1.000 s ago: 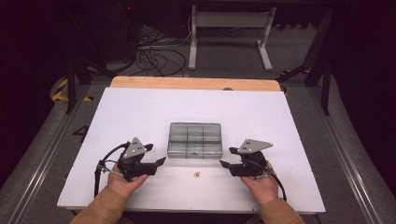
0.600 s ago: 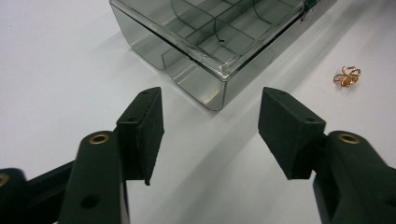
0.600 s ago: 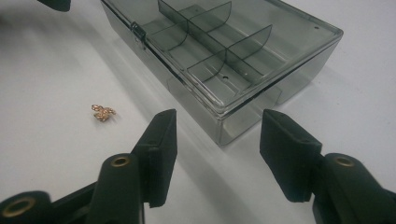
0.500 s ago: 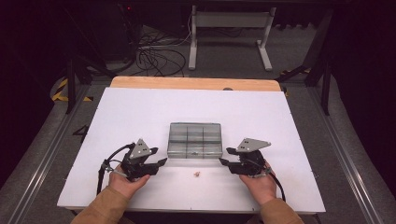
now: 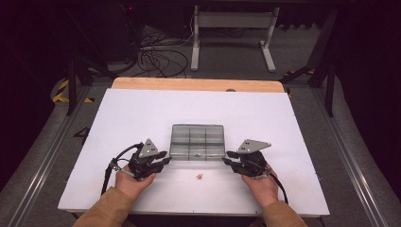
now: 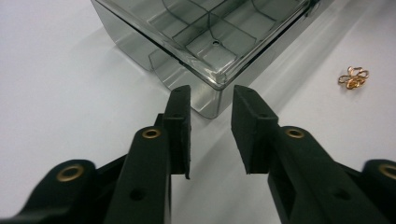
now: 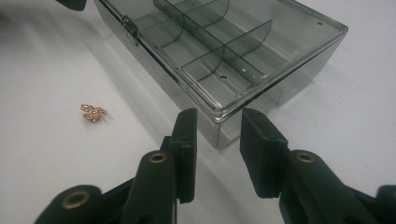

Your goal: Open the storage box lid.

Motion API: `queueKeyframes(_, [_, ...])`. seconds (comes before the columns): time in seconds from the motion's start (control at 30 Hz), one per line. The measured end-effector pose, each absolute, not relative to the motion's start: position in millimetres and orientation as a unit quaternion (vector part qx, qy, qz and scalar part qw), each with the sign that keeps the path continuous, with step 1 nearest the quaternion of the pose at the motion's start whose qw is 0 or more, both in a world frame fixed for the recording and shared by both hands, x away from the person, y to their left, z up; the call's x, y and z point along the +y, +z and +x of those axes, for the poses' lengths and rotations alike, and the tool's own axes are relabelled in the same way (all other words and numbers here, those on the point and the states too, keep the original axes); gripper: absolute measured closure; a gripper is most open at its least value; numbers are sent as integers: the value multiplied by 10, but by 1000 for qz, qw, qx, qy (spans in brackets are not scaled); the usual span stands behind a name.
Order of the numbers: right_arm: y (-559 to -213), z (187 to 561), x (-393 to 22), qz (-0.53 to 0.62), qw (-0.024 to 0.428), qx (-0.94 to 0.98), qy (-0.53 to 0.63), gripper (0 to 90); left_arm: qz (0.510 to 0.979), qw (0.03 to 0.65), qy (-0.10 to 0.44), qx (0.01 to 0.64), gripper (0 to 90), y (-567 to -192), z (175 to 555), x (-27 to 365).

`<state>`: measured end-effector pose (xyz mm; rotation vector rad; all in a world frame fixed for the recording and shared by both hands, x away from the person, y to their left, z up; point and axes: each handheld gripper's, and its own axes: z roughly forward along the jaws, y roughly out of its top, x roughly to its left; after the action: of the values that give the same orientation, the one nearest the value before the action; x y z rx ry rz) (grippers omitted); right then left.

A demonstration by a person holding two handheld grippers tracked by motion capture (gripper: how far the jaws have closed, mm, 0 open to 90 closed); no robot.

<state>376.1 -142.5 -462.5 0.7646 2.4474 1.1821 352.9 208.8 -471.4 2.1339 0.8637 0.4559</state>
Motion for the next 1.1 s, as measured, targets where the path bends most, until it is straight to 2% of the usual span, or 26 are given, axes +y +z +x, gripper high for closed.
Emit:
queueKeyframes(0.37, [-4626,3754,-1419,266,164,856,411,785,844,384,179,330,775,-4710,3526,2059])
queueKeyframes(1.1, [-4629,3751,-1417,266,164,856,412,787,843,388,177,329,807,-4689,3519,2084])
